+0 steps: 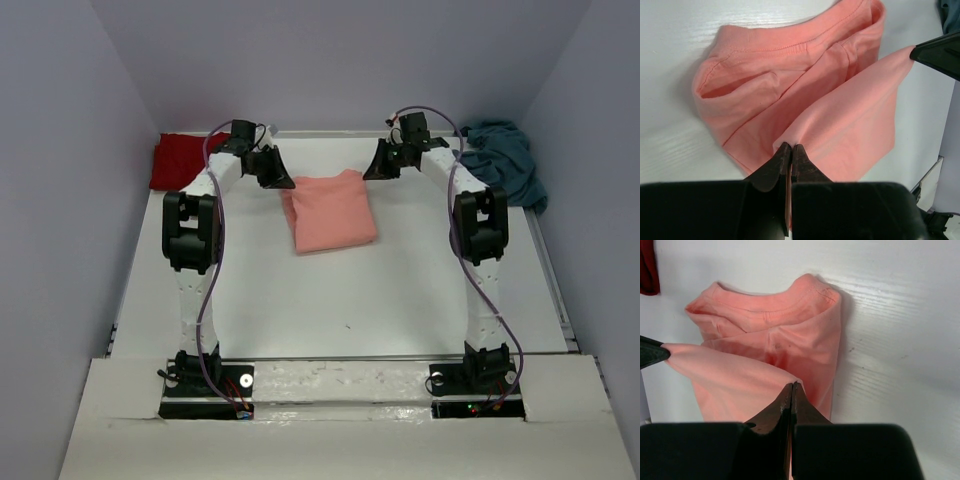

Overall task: Fold and stack the t-shirts
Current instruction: Fold the tshirt

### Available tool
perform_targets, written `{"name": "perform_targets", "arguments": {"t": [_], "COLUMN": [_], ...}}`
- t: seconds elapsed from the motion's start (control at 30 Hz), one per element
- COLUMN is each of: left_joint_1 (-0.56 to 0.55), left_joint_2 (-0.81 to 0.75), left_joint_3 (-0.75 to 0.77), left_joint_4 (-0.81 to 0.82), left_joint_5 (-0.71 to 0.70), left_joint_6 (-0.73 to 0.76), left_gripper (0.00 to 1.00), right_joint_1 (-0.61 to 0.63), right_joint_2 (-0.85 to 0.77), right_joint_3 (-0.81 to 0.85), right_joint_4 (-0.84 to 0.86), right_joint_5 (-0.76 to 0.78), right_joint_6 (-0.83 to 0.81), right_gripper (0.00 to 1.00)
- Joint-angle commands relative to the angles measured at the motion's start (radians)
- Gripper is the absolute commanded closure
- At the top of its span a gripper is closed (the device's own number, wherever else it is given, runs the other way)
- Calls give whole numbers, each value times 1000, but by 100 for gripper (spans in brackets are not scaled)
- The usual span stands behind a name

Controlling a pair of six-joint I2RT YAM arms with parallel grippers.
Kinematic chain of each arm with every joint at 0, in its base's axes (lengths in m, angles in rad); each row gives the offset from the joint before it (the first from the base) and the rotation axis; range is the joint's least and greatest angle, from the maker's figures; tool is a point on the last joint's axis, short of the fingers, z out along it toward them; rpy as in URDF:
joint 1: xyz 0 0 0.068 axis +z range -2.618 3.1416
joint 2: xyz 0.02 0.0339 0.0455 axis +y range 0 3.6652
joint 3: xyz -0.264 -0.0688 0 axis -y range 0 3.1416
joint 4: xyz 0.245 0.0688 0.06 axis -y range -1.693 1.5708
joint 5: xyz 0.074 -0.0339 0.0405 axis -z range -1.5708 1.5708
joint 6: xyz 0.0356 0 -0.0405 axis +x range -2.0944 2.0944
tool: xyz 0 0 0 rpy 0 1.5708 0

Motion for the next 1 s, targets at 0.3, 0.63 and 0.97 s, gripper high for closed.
{"name": "perform_targets", "arguments": {"t": [0.3, 0.63, 0.97], "left_joint_1": [31, 39, 47], "left_joint_2": [10, 1, -6], "left_joint_3": [38, -22, -61], "left_joint_4": [-5, 14, 25], "left_joint_5": [-35, -60, -74], "left_joint_6": [18, 21, 29], "left_gripper": [91, 91, 91], "right_joint_1": [-9, -9, -9], "right_joint_2": [116, 150, 190], "right_joint_3": [112, 134, 169], "right_joint_4": [105, 180, 195], "right_joint_5": [4, -4, 1], "right_joint_6": [22, 57, 71], "right_gripper": [100, 100, 100]}}
